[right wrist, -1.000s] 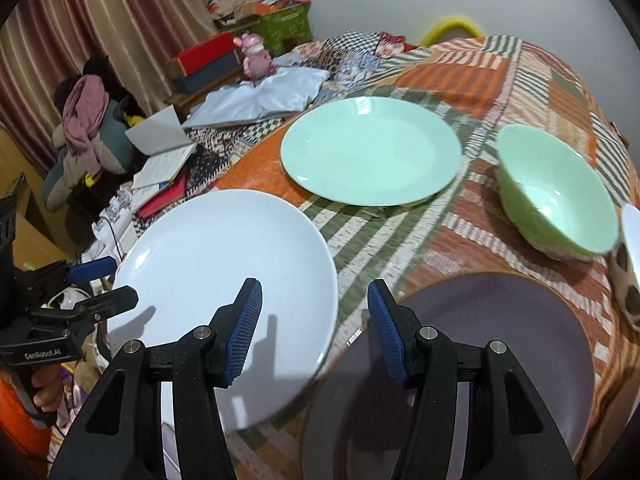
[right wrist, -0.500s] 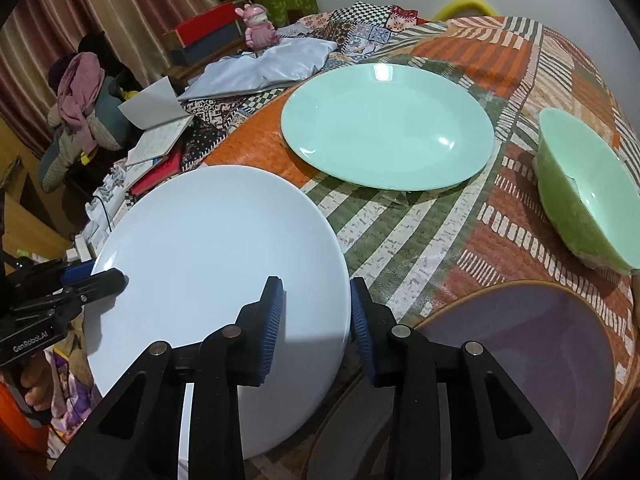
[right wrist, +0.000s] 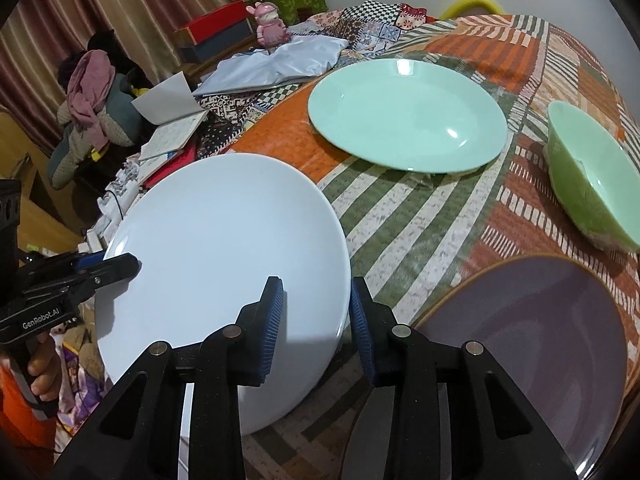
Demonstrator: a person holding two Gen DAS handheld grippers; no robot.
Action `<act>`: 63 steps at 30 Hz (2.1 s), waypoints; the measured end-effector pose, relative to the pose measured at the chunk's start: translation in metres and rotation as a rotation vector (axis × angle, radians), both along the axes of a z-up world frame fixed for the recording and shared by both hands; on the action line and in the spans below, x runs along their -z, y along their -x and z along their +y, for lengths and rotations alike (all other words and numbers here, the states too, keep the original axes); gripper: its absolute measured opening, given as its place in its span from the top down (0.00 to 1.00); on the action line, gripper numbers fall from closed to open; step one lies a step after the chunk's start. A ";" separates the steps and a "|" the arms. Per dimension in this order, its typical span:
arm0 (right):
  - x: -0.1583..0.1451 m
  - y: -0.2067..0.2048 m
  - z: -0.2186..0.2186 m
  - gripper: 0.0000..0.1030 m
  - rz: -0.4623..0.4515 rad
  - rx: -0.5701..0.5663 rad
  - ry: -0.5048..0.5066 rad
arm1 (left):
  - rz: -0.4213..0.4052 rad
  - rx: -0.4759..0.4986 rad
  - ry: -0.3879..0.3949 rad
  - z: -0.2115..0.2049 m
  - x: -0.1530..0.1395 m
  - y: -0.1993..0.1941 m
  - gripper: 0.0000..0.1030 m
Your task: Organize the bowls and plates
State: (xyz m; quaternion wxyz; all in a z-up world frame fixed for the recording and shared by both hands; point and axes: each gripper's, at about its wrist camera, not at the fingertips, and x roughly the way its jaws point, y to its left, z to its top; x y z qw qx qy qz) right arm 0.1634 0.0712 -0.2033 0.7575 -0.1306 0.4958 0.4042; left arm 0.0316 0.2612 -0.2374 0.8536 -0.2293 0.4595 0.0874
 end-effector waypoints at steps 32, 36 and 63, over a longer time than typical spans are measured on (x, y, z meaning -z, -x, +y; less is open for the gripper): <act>-0.023 0.012 -0.031 0.70 -0.030 0.072 -0.077 | -0.075 0.014 -0.063 -0.030 -0.034 0.003 0.75; -0.031 0.011 -0.043 0.70 -0.046 0.093 -0.097 | -0.098 0.029 -0.078 -0.039 -0.043 -0.001 0.75; -0.053 0.012 -0.128 0.70 -0.110 0.260 -0.134 | -0.168 0.174 -0.064 -0.111 -0.065 -0.040 0.75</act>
